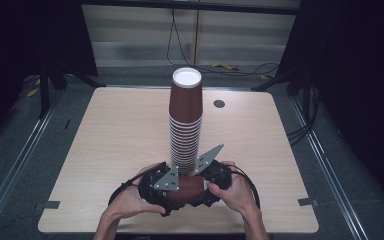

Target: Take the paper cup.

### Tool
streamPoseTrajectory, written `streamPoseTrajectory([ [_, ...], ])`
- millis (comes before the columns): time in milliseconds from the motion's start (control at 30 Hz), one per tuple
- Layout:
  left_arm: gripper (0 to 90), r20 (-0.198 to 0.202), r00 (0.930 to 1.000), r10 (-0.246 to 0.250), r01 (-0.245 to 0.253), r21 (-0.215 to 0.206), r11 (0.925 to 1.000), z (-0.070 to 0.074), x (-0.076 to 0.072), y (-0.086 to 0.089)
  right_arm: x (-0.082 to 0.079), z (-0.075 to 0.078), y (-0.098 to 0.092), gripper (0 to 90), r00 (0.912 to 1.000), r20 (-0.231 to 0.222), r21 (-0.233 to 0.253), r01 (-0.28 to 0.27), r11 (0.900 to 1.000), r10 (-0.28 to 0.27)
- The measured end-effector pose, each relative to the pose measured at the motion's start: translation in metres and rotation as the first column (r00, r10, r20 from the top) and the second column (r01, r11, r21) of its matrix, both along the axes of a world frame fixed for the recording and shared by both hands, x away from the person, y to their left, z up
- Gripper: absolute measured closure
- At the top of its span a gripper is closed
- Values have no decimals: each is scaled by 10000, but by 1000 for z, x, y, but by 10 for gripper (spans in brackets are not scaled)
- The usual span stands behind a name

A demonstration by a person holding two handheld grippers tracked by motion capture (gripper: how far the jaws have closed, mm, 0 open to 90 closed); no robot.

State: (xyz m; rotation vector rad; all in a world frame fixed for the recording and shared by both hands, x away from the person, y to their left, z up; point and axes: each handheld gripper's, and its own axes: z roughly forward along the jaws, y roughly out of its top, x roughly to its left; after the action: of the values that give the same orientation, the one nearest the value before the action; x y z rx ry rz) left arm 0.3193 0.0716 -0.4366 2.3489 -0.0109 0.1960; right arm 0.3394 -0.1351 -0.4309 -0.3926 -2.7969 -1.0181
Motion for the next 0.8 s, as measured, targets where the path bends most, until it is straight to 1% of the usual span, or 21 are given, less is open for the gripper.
streamPoseTrajectory([
  [133, 112, -84, 9999, -64, 59, -530, 9986, -2, 0, 4, 0, 0, 0, 187, 10000, -29, -18, 1, 10000, -1],
  [267, 112, -62, 9999, -93, 88, -719, 9974, -3, 1, 7, 0, -1, 1, 188, 10000, -29, 10, -19, 10000, 19],
  [367, 113, 31, 9999, -128, 131, -946, 9954, -3, 1, 8, 1, -1, 1, 189, 10000, -68, 60, -37, 10000, 37],
  [433, 113, -2, 9999, -118, 117, -1033, 9946, -3, 0, 9, 0, -1, 0, 189, 10000, -77, 87, -42, 10000, 43],
  [500, 114, 88, 9998, -182, 190, -1073, 9940, -2, 0, 10, 0, -1, 0, 189, 10000, -59, 105, -59, 9999, 60],
  [533, 114, 43, 9999, -149, 153, -1149, 9933, -2, -1, 10, 0, -1, 0, 190, 10000, -62, 105, -58, 9999, 59],
  [567, 115, 55, 9998, -202, 208, -1288, 9915, -1, 0, 11, 0, -2, 0, 190, 10000, -59, 117, -59, 9999, 60],
  [600, 116, -21, 9998, -187, 181, -1521, 9882, -1, 0, 12, 0, -2, 0, 190, 10000, -56, 109, -81, 9999, 82],
  [700, 137, -98, 9997, -218, 191, -2176, 9759, 2, 1, 18, 0, -3, 1, 192, 10000, 6, -3, -90, 10000, 90],
  [733, 150, -102, 9997, -217, 188, -2271, 9737, 3, 1, 19, 0, -4, 1, 193, 10000, 37, 1, -76, 10000, 76],
  [767, 153, -180, 9998, -120, 73, -2430, 9700, 3, 1, 22, -1, -4, 0, 192, 10000, 49, 44, 5, 10000, -5],
  [800, 158, -104, 9999, -103, 74, -2503, 9681, 4, 2, 23, -1, -4, -1, 193, 9999, 105, 92, 17, 10000, -18],
])
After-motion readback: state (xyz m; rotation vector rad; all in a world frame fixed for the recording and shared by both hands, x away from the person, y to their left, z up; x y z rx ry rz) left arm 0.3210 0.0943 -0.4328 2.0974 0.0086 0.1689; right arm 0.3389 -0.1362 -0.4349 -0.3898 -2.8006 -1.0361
